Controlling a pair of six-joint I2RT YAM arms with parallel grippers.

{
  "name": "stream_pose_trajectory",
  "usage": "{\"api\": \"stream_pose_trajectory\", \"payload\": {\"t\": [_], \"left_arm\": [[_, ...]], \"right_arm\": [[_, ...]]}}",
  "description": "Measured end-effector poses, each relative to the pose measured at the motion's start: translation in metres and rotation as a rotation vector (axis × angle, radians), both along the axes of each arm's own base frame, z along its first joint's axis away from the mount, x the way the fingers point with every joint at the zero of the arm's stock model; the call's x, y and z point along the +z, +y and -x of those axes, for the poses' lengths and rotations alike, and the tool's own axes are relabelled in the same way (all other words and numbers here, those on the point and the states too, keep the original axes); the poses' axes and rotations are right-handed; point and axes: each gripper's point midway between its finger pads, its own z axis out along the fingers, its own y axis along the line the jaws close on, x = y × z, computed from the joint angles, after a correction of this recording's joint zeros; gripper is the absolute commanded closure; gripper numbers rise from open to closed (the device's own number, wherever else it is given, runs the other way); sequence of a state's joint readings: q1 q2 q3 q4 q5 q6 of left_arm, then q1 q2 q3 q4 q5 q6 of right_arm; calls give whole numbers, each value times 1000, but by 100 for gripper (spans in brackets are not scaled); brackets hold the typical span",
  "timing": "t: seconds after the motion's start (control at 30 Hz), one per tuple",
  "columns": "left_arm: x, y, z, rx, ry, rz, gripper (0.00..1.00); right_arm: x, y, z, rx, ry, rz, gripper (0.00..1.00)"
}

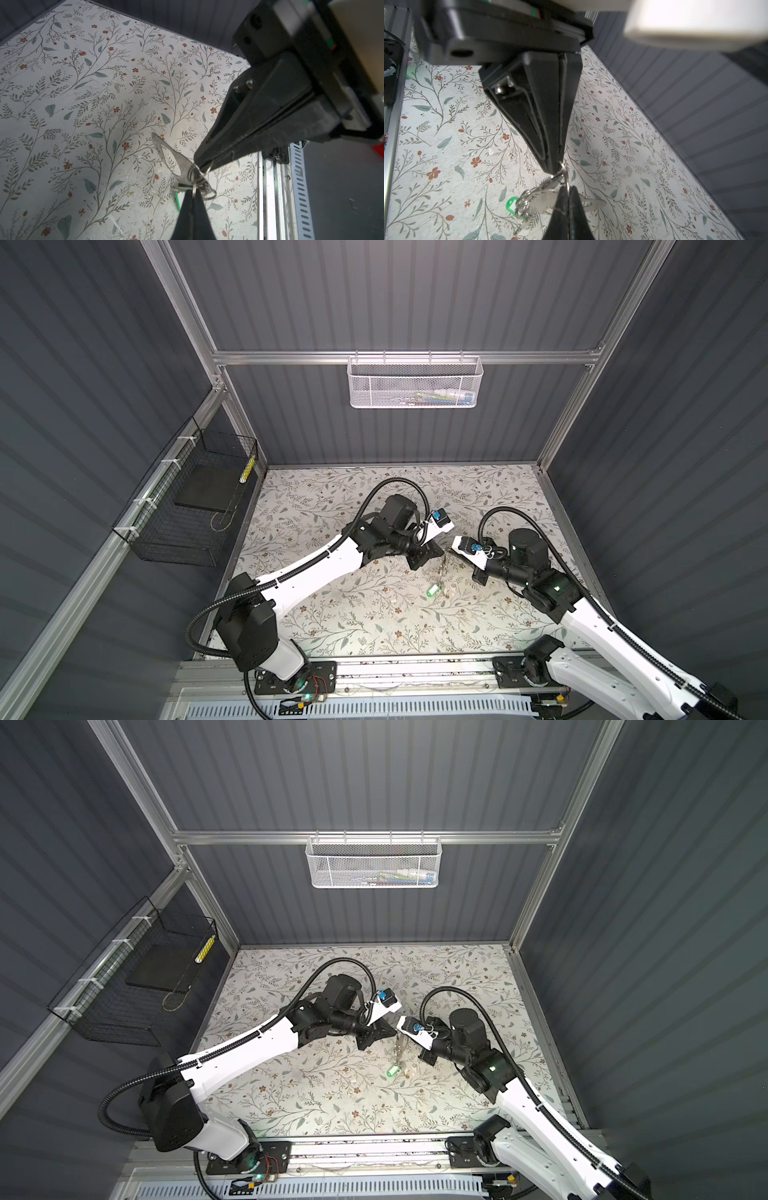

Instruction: Put the keys on the keyring

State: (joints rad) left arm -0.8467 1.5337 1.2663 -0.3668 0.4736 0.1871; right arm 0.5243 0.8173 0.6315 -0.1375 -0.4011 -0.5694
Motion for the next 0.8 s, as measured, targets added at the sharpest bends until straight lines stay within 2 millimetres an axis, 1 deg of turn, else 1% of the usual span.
{"api": "stream_pose_trajectory", "payload": {"t": [0.4, 0.43, 0.5, 0.57, 0.63, 0.7, 0.73, 0.8], "left_arm": [[4, 3, -1, -9, 75, 51, 100], [4, 4, -1, -13, 80, 54, 94], [4, 5, -1, -21, 83, 58, 79], [2, 7, -2, -23, 78, 56, 67], [-1, 12, -1, -32, 57, 51, 63], [-2, 21, 1, -29, 18, 46, 60], [-1, 25, 2, -28, 0, 48, 60], [9, 33, 2, -30, -70, 69, 60]], "right_arm": [[7, 2, 1, 21, -81, -26, 100], [7, 2, 1, 23, -81, -27, 100], [7, 4, 1, 32, -78, -30, 100], [7, 6, 1, 43, -74, -37, 100], [5, 9, 0, 52, -61, -40, 100], [4, 13, -2, 63, -39, -47, 100], [4, 14, -3, 68, -30, -54, 100], [5, 15, -6, 77, -5, -74, 100]]}}
